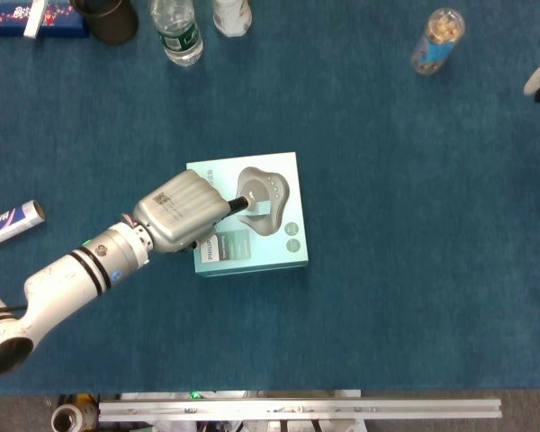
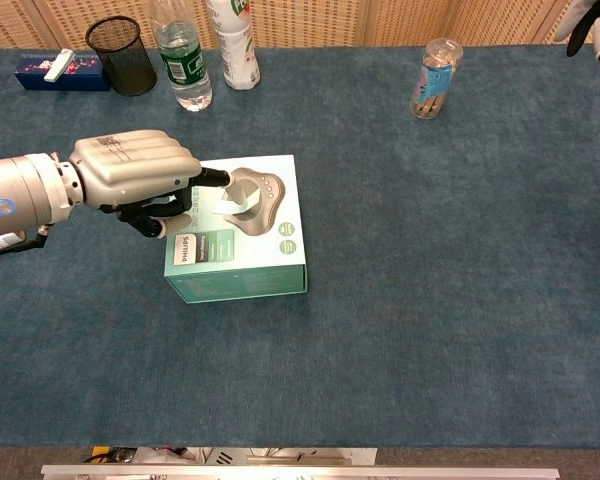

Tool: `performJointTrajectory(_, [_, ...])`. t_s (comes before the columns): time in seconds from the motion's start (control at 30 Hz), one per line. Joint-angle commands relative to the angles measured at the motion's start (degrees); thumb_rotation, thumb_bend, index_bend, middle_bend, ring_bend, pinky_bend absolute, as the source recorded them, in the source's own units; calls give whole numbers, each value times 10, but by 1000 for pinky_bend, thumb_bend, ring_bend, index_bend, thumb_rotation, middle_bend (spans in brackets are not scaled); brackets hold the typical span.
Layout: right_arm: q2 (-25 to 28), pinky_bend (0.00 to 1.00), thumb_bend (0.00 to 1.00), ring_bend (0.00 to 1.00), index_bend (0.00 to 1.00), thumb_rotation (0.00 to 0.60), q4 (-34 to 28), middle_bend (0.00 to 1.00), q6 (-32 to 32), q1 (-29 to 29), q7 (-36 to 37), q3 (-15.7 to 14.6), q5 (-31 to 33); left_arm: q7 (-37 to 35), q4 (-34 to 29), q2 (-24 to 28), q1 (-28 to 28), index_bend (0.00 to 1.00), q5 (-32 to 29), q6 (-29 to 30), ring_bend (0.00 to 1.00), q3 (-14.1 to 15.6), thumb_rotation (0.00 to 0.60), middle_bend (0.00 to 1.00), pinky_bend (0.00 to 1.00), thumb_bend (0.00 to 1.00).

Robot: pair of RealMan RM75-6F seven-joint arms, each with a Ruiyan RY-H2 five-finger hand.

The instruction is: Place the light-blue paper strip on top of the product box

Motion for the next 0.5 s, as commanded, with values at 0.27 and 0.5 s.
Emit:
performJointTrajectory(0.27, [3, 875, 644, 640, 446, 600, 1, 497, 1, -5, 7, 0, -5, 30, 0, -14, -12, 208, -32, -8, 1000, -3, 600, 1000, 1000, 820])
performJointTrajectory(0.5, [5, 875, 644, 641, 446, 600, 0, 497, 2, -8, 9, 2, -8, 48, 1, -21, -15, 208, -47, -8, 1000, 1, 600, 1000, 1000, 820])
